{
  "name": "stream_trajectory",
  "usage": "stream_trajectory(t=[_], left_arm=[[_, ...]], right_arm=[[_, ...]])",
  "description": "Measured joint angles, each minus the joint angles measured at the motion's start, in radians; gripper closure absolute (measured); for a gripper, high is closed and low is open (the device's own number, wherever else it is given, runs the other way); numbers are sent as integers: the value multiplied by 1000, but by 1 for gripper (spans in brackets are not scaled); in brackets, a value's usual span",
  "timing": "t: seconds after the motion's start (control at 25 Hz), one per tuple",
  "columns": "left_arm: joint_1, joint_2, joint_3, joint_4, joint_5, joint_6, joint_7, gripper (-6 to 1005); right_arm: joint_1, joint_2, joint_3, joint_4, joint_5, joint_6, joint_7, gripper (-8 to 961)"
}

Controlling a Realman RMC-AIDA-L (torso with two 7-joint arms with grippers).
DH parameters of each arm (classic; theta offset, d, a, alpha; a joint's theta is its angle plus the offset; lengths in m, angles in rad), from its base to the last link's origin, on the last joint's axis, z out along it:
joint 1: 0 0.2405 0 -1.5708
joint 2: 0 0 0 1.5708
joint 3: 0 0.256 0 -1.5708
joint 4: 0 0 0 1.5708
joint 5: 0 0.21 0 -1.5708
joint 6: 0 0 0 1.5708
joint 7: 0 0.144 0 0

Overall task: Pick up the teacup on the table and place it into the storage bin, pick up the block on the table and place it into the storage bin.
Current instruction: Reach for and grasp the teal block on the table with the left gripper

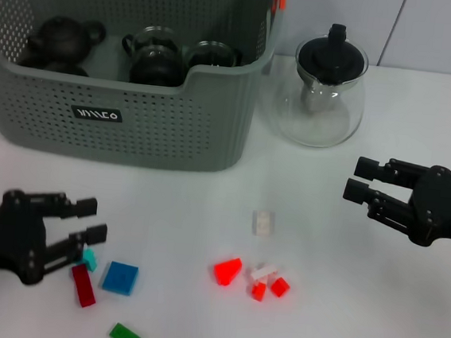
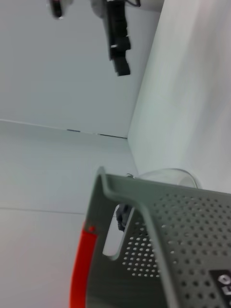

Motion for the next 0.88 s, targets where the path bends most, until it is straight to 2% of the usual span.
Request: stream_trajectory(t=[0.2,0.32,0.36,0.48,0.6,0.88], left_arm=[[29,-1,-94,-164,-2,-49,175,632],[39,1,-158,-234,1,-84,213,550],[54,-1,-211,-287,-3,-114,247,523],[62,-1,-236,-314,-3,-124,277,435],[104,-3,-361,-474,0,-219,469,335],[129,-5,-391,-586,7,-275,568,333]], right_arm=[[1,-1,0,1,0,0,3,478],[2,-1,0,1,0,0,3,478],[1,-1,0,1,0,1,3,478],[-1,-1,0,1,0,0,3,478],[-1,0,-1,1,0,0,2,478],[0,3,-4,2,0,0,-3,478]])
